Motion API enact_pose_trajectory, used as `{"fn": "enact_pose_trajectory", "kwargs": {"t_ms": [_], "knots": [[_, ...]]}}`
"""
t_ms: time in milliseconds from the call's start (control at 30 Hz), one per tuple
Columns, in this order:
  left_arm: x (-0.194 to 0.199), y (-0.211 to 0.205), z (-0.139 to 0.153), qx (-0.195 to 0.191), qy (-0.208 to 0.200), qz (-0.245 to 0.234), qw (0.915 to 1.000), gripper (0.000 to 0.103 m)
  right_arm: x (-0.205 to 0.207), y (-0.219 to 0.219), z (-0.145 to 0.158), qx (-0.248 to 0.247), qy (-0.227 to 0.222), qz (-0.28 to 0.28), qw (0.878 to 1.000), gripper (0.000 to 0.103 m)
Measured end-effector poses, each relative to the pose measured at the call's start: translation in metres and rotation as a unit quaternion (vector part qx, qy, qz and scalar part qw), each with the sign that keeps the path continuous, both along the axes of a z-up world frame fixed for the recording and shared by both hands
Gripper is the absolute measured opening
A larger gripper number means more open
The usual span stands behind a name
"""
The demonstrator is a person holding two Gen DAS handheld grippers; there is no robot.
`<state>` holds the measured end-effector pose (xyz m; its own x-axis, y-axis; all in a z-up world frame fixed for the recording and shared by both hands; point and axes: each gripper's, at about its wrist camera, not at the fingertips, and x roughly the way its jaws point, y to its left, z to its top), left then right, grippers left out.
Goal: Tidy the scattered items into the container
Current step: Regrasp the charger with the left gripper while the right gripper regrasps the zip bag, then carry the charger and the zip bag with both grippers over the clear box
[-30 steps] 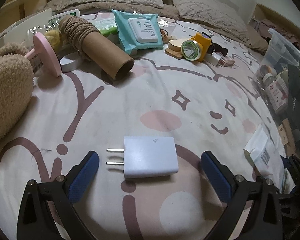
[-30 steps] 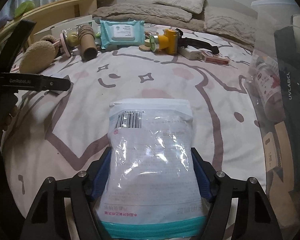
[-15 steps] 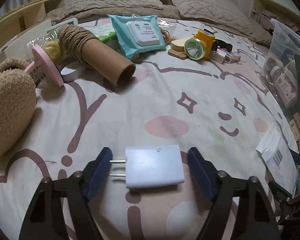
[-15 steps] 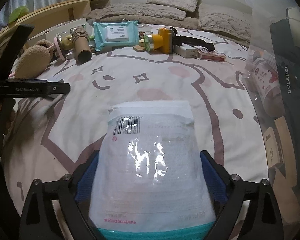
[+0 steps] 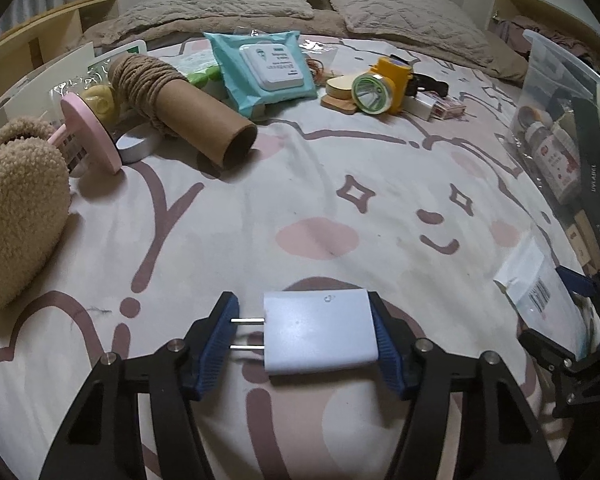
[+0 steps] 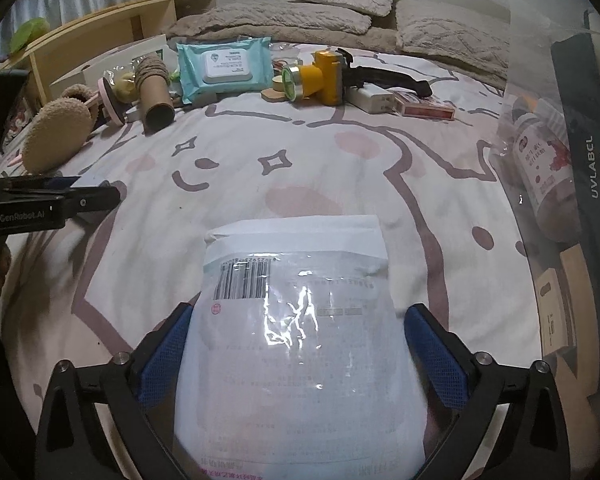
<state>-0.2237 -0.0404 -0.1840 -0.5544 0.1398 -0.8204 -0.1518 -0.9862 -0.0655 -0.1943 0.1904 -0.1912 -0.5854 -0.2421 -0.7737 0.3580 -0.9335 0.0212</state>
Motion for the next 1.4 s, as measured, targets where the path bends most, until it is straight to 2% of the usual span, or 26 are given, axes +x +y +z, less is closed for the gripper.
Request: {"fn": "enact_pose_trajectory", "kwargs": {"t_ms": [100, 267, 467, 633, 867, 1100, 1400], "knots": [[0.003, 0.001, 0.002, 0.011, -0.001, -0.004, 0.9999, 0.063, 0.004, -0.003, 0.003, 0.002, 0.01, 0.008, 1.0, 0.073], [0.008, 0.005, 0.005, 0.026, -0.001, -0.013, 0.9996, 0.063, 0.009, -0.006, 0.006, 0.003, 0.017, 0.015, 1.0, 0.065], [0.016, 0.013, 0.014, 0.039, 0.012, -0.027, 0.9988, 0.063, 0.015, -0.003, 0.014, -0.026, 0.013, 0.016, 0.999, 0.064], [0.021, 0.017, 0.018, 0.037, 0.02, -0.035, 0.9985, 0.063, 0.024, -0.004, 0.021, -0.024, 0.022, 0.018, 0.999, 0.064], [0.031, 0.014, 0.03, 0.058, 0.038, -0.035, 0.9969, 0.063, 0.034, 0.001, 0.035, -0.032, 0.039, 0.01, 0.999, 0.064], [0.046, 0.016, 0.047, 0.079, 0.058, -0.041, 0.9944, 0.063, 0.046, 0.006, 0.059, -0.056, 0.06, 0.001, 0.997, 0.064], [0.072, 0.026, 0.063, 0.099, 0.066, -0.056, 0.9913, 0.063, 0.076, 0.013, 0.089, -0.058, 0.082, -0.003, 0.995, 0.064]]}}
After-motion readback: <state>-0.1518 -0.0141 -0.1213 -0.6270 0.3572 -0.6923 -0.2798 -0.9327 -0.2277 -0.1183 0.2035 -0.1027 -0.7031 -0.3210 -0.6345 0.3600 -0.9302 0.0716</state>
